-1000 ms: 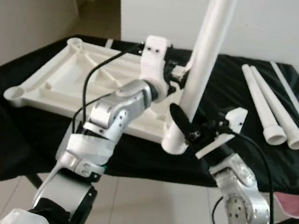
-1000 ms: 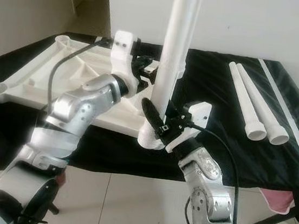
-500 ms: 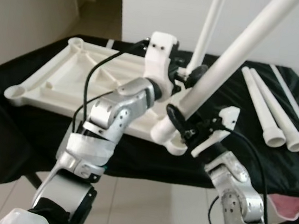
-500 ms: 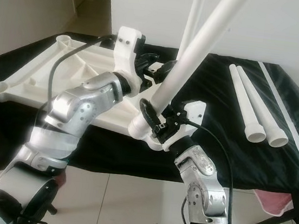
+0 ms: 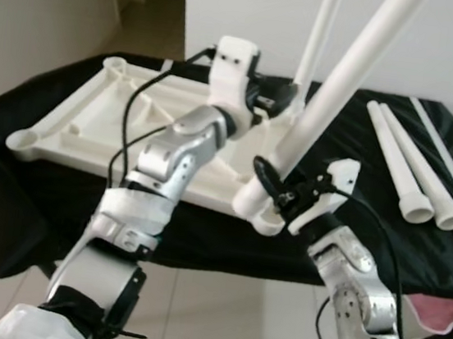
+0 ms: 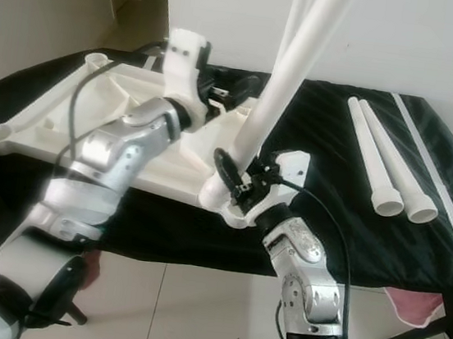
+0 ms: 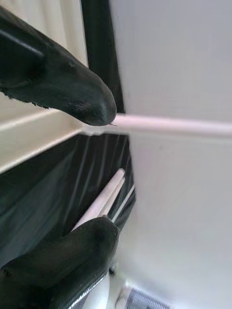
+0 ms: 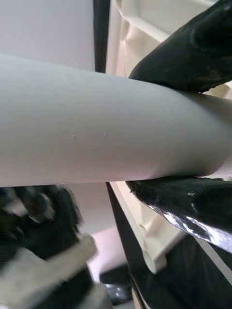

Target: Building children table

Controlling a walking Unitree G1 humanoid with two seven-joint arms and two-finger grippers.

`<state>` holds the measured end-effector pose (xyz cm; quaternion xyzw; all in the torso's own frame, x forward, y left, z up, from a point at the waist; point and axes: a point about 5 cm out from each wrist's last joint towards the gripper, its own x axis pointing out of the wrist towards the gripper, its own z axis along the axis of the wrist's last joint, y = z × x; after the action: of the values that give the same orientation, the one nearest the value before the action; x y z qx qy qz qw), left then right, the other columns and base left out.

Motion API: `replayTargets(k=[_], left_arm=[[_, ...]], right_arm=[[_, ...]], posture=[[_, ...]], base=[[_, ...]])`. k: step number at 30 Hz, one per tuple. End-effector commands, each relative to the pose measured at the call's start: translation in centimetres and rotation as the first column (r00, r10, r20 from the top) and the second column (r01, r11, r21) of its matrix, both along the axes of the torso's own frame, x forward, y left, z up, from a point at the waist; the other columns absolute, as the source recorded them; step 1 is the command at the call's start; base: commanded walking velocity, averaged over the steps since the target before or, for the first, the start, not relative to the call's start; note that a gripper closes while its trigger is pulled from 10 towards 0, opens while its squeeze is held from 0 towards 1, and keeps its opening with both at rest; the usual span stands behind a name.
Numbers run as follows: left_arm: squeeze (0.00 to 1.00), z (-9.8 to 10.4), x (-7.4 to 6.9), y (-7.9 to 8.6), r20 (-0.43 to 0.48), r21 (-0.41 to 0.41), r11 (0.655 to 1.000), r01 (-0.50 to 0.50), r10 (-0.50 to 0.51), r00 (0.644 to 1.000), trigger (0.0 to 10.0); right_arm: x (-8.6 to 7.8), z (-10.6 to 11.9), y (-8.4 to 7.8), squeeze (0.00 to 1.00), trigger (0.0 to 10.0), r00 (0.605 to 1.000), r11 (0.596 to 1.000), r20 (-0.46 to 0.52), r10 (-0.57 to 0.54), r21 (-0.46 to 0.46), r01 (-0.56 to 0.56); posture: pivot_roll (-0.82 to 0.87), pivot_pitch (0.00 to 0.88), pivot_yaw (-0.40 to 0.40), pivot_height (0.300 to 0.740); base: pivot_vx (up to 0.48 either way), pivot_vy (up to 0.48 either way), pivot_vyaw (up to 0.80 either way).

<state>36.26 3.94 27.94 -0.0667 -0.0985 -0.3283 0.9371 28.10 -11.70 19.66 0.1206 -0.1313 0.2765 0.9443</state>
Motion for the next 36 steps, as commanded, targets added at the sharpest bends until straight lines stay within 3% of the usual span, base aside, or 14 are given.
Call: replayTargets(k=[1,7,11,17,18,20,22,23,24,26,31,32,34,36], left_arm=[[0.0,-1.0,0.0,0.6,0.013,0.038,0.997,0.073,-0.074,0.997,10.0],[0.0,-2.6,0.2,1.7,0.02,0.074,0.997,0.022,-0.023,1.0,10.0],[0.0,-3.6,-1.4,2.5,0.086,0.082,0.991,0.105,-0.112,0.99,10.0],[0.0,-4.6,-2.8,2.8,0.097,0.107,0.978,0.18,-0.191,0.977,10.0],[0.0,-5.4,-4.0,2.8,0.112,0.157,0.957,0.244,-0.263,0.958,10.0],[0.0,-5.4,-4.0,2.8,0.112,0.157,0.957,0.244,-0.263,0.958,10.0],[0.0,-6.4,-5.3,2.8,0.112,0.2,0.928,0.313,-0.339,0.934,10.0],[0.0,-6.4,-5.3,2.8,0.112,0.2,0.928,0.313,-0.339,0.934,10.0],[0.0,-6.8,-6.6,2.8,0.103,0.175,0.903,0.392,-0.413,0.905,10.0],[0.0,-7.0,-7.6,2.7,0.106,0.186,0.883,0.431,-0.454,0.885,10.0],[0.0,-7.4,-8.9,2.5,0.084,0.198,0.845,0.496,-0.519,0.851,10.0],[0.0,-7.8,-9.9,2.6,0.048,0.233,0.805,0.546,-0.57,0.82,10.0],[0.0,-7.8,-9.9,2.6,0.048,0.233,0.805,0.546,-0.57,0.82,10.0],[0.0,-8.1,-10.7,2.8,0.009,0.246,0.776,0.581,-0.601,0.799,10.0]], right_arm=[[0.2,0.7,-0.5,0.0,10.0,0.998,0.998,0.043,-0.056,-0.011,0.057],[0.3,1.0,-0.8,0.0,10.0,0.991,0.993,0.065,-0.115,-0.026,0.117],[0.4,1.1,-0.9,0.0,10.0,0.987,0.989,0.08,-0.138,-0.044,0.142],[0.5,0.8,-0.8,0.0,10.0,0.987,0.987,0.073,-0.144,-0.062,0.149],[0.5,0.6,-0.8,0.0,10.0,0.986,0.986,0.073,-0.147,-0.073,0.153],[0.5,0.6,-0.8,0.0,10.0,0.986,0.986,0.073,-0.147,-0.073,0.153],[0.5,0.4,-0.8,0.0,10.0,0.985,0.983,0.073,-0.154,-0.087,0.161],[0.5,0.4,-0.8,0.0,10.0,0.985,0.983,0.073,-0.154,-0.087,0.161],[0.7,0.3,-0.7,0.0,10.0,0.984,0.981,0.074,-0.163,-0.096,0.17],[0.8,0.2,-0.7,0.0,10.0,0.983,0.979,0.076,-0.169,-0.099,0.177],[0.9,0.2,-0.6,0.0,10.0,0.982,0.978,0.077,-0.173,-0.102,0.181],[0.9,0.0,-0.7,0.0,10.0,0.98,0.977,0.073,-0.183,-0.1,0.19],[0.9,0.0,-0.7,0.0,10.0,0.98,0.977,0.073,-0.183,-0.1,0.19],[0.8,-0.2,-0.6,0.0,10.0,0.979,0.975,0.073,-0.188,-0.107,0.195]], posture=[[-0.02,0.0,-0.001,0.74],[-0.03,0.0,-0.002,0.74],[-0.03,0.0,-0.007,0.74],[-0.02,0.0,-0.01,0.74],[-0.02,0.0,-0.013,0.74],[-0.02,0.0,-0.013,0.74],[-0.02,0.0,-0.018,0.74],[-0.02,0.0,-0.018,0.74],[-0.01,0.0,-0.02,0.74],[-0.01,0.0,-0.024,0.74],[0.0,0.0,-0.025,0.74],[0.01,0.0,-0.023,0.74],[0.01,0.0,-0.023,0.74],[0.01,0.0,-0.015,0.74]], base=[[0.0,0.0,0.0],[0.0,0.0,0.0],[0.0,0.0,0.0],[0.0,0.0,0.0],[0.0,0.0,0.0],[0.0,0.0,0.0],[0.0,0.0,0.0],[0.0,0.0,0.0],[0.0,0.0,0.0],[0.0,0.0,0.0],[0.0,0.0,0.0],[0.0,0.0,0.0],[0.0,0.0,0.0],[0.0,0.0,0.0]])
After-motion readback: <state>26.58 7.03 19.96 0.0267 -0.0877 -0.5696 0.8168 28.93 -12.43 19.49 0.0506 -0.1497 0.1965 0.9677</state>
